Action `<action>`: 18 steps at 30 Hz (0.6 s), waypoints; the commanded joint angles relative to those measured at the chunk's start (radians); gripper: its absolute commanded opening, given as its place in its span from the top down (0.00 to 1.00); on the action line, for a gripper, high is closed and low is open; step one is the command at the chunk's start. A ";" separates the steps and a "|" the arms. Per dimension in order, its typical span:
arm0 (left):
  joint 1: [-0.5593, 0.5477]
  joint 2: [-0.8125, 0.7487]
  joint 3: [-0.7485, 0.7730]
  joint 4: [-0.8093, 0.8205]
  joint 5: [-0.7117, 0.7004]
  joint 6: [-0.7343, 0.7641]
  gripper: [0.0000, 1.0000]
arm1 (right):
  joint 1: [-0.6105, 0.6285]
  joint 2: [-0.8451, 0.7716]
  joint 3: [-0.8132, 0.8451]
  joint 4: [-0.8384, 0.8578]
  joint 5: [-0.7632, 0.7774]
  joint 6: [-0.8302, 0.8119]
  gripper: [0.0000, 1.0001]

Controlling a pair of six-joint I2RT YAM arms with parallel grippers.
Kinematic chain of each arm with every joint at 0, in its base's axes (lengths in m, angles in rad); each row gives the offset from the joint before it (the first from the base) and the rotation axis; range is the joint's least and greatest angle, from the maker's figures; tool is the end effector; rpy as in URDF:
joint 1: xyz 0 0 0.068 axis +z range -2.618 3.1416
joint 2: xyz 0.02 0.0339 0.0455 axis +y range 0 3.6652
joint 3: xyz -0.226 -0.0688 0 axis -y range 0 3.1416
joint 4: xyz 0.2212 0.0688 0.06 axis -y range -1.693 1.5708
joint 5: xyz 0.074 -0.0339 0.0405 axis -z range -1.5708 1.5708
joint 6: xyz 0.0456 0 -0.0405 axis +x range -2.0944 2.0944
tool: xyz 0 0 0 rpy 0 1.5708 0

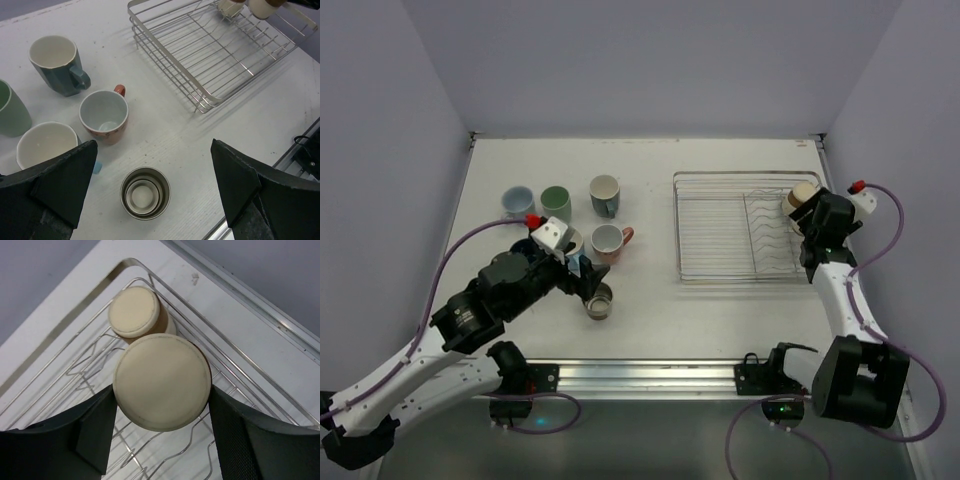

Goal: Unload the cups from the dish rack

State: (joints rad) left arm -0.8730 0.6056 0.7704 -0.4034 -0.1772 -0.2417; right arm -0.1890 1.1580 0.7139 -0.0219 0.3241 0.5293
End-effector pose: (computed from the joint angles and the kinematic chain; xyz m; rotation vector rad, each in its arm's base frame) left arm 0.1077 -0.1160 0.3095 0.4507 1.7954 -0.6284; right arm 0.2522 -0.0630 0.2270 0.8927 1.8038 -0.1136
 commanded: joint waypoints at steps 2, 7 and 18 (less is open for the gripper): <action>0.006 0.017 0.000 0.081 0.045 0.002 0.00 | 0.049 -0.183 -0.033 0.045 0.003 0.038 0.60; 0.008 0.060 0.030 0.132 0.154 -0.050 0.00 | 0.155 -0.394 -0.091 0.025 -0.023 0.066 0.60; 0.006 0.267 0.001 0.518 0.372 -0.300 0.01 | 0.387 -0.547 -0.182 0.264 -0.683 0.379 0.63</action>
State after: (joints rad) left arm -0.8707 0.8448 0.7731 -0.1310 0.1051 -0.4179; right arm 0.1246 0.6025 0.5461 0.0708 -0.1398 0.7784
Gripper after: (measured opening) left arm 0.995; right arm 0.702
